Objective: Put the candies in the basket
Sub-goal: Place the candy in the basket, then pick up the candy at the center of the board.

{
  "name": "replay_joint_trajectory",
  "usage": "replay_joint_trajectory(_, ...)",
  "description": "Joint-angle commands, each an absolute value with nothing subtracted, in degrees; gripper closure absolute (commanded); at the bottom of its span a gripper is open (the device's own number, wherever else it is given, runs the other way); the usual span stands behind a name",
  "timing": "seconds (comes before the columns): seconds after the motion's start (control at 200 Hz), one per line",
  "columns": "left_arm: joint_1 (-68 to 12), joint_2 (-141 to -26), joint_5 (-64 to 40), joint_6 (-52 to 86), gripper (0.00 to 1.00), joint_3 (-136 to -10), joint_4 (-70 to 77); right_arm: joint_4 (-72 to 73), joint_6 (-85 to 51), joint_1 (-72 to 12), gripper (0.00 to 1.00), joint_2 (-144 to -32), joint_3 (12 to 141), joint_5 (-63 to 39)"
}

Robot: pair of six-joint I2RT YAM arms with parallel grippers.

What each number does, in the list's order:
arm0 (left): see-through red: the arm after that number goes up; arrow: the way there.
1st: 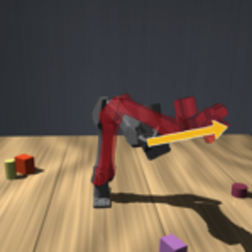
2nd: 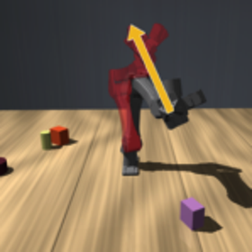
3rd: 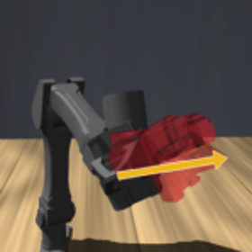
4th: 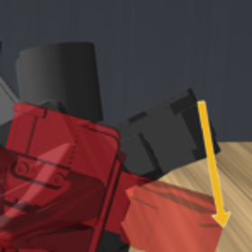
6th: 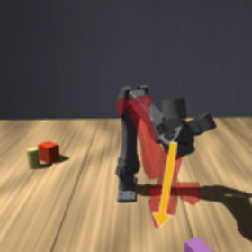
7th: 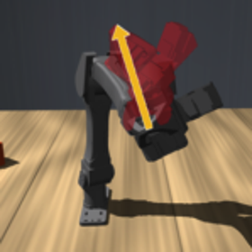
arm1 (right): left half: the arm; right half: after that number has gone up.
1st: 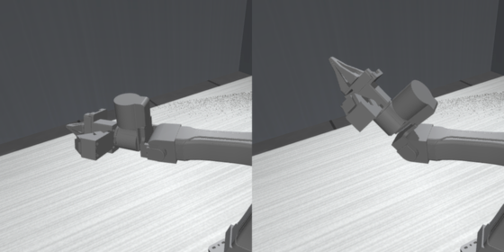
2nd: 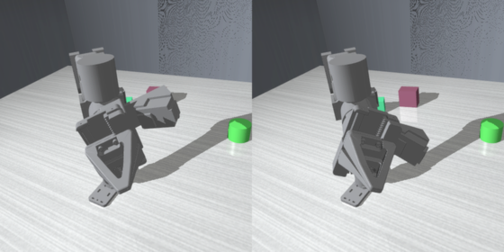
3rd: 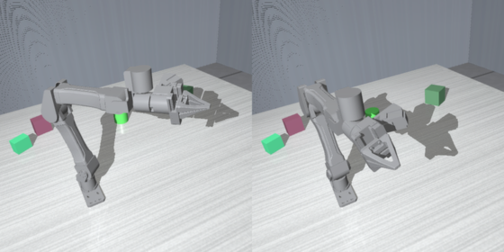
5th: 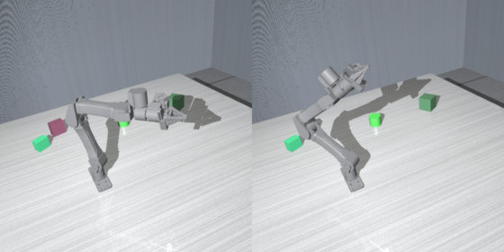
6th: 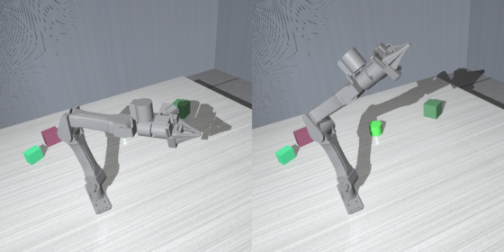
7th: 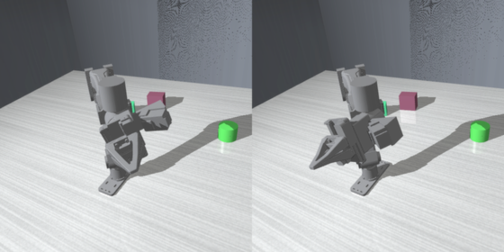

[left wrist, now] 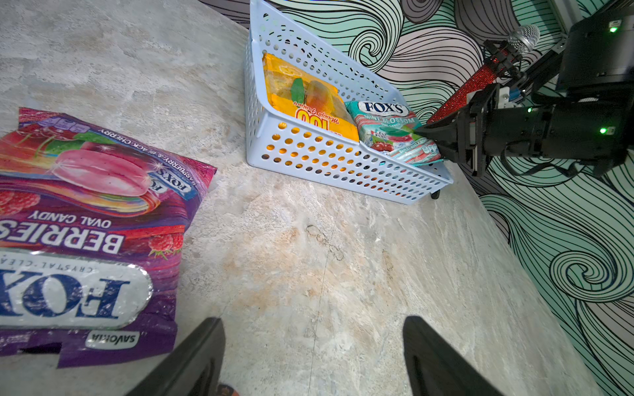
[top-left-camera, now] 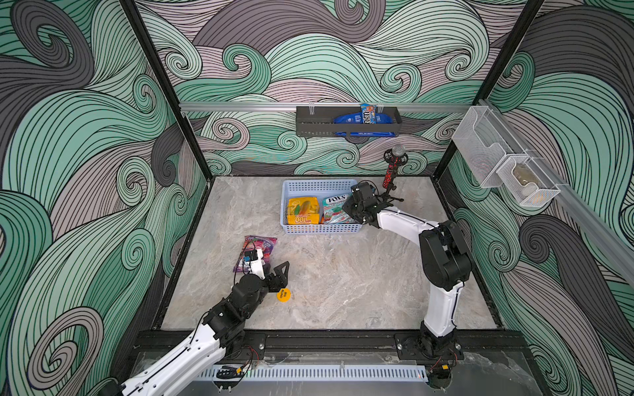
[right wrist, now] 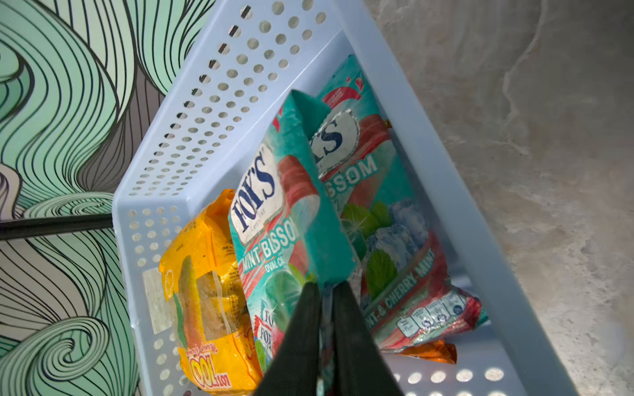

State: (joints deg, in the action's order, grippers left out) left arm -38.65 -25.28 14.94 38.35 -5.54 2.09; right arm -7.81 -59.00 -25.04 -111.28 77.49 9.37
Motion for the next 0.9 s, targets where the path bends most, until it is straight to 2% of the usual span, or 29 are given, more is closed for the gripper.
replay_joint_trajectory(0.0, -38.4, -25.4, 14.6, 38.0, 0.17, -6.6, 2.0, -6.0, -58.8, -25.0, 0.54, -107.6, 74.4, 7.5)
replay_joint_trajectory(0.05, -38.4, -25.5, 14.2, 38.7, 0.16, -7.0, 1.3, -5.7, -57.7, -25.0, 0.38, -105.1, 73.1, 7.7)
replay_joint_trajectory(0.075, -38.4, -25.4, 14.2, 39.6, 0.16, -7.5, 0.7, -5.7, -56.7, -25.0, 0.26, -103.7, 72.9, 7.6)
replay_joint_trajectory(0.14, -38.3, -25.4, 13.8, 43.6, 0.15, -10.7, -3.3, -5.3, -52.2, -25.0, 0.21, -100.4, 72.8, 5.6)
replay_joint_trajectory(0.155, -38.3, -25.4, 13.5, 44.7, 0.14, -11.7, -4.3, -5.3, -51.0, -25.0, 0.15, -99.7, 72.8, 4.9)
replay_joint_trajectory(0.17, -38.3, -25.4, 13.1, 45.7, 0.14, -12.9, -5.3, -5.5, -49.8, -25.1, 0.13, -98.9, 72.8, 4.2)
replay_joint_trajectory(0.3, -37.0, -27.2, 12.6, 55.8, 0.1, -24.9, -13.3, -5.4, -42.9, -27.7, 0.13, -91.8, 68.7, -0.2)
replay_joint_trajectory(0.47, -29.0, -37.8, 3.3, 52.7, 0.09, -41.0, -18.3, -4.0, -43.7, -38.1, 0.16, -89.0, 61.8, 0.7)
replay_joint_trajectory(0.6, -16.3, -44.6, -0.9, 47.3, 0.05, -48.0, -24.8, 0.6, -47.6, -45.8, 0.17, -92.1, 59.3, 1.5)
replay_joint_trajectory(0.73, -1.6, -47.5, -6.6, 45.5, 0.01, -47.2, -25.1, 3.3, -50.3, -52.3, 0.18, -98.8, 62.2, 2.1)
replay_joint_trajectory(0.896, 18.2, -55.0, -28.4, 43.4, 0.01, -42.6, -24.0, 3.3, -51.8, -57.6, 0.19, -111.3, 73.5, 1.7)
